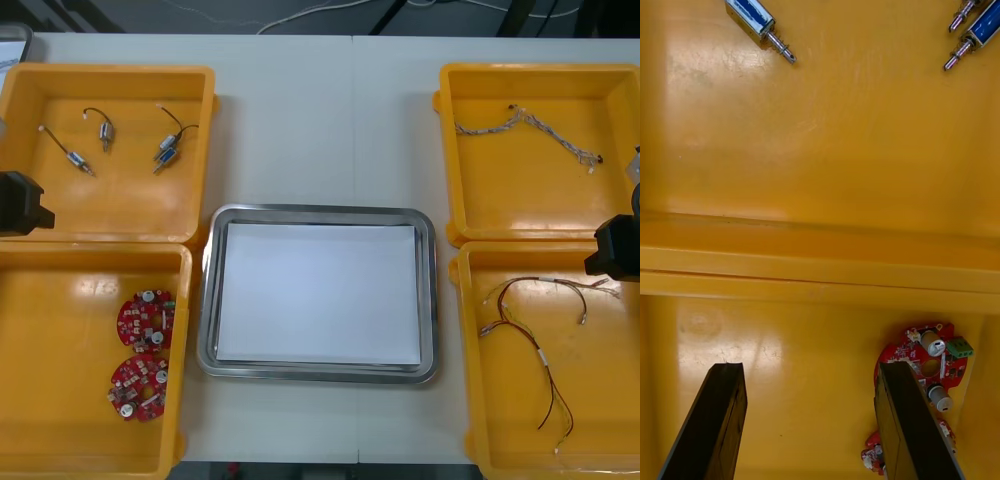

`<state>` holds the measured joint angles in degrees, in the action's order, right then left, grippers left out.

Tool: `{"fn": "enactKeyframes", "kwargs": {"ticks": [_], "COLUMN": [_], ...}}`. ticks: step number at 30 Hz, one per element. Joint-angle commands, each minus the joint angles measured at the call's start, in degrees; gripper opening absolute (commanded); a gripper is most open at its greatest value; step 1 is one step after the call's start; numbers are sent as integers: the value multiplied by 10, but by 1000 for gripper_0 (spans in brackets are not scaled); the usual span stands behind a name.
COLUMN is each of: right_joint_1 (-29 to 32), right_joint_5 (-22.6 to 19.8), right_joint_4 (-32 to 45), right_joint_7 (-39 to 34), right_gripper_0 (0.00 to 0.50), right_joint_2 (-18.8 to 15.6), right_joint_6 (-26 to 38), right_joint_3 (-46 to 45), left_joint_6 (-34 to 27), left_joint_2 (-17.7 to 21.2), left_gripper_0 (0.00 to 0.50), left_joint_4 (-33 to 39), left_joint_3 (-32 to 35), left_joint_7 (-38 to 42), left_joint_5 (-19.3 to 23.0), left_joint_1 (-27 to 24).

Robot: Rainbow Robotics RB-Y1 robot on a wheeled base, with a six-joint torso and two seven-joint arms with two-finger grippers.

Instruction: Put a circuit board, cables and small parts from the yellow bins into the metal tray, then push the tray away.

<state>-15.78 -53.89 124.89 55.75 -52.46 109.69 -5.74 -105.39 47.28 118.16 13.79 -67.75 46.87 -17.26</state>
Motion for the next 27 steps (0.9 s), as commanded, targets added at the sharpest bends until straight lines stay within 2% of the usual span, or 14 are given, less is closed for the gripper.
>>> {"fn": "enactKeyframes", "kwargs": {"ticks": [1,27], "right_joint_1": [7,7], "right_joint_5": [-2,-2], "right_joint_4": [11,11], "right_joint_7": [35,35], "right_gripper_0": [500,500], "right_joint_2": [3,3], "right_joint_6": [3,3], "right_joint_3": [5,5], "left_joint_6": [5,5], "left_joint_2": [23,23], "left_gripper_0": [500,500], "left_joint_4": [15,15], "left_joint_3": [16,16], "left_joint_7": [-50,-50], "left_joint_5": [2,2], "left_joint_1": [7,7]}}
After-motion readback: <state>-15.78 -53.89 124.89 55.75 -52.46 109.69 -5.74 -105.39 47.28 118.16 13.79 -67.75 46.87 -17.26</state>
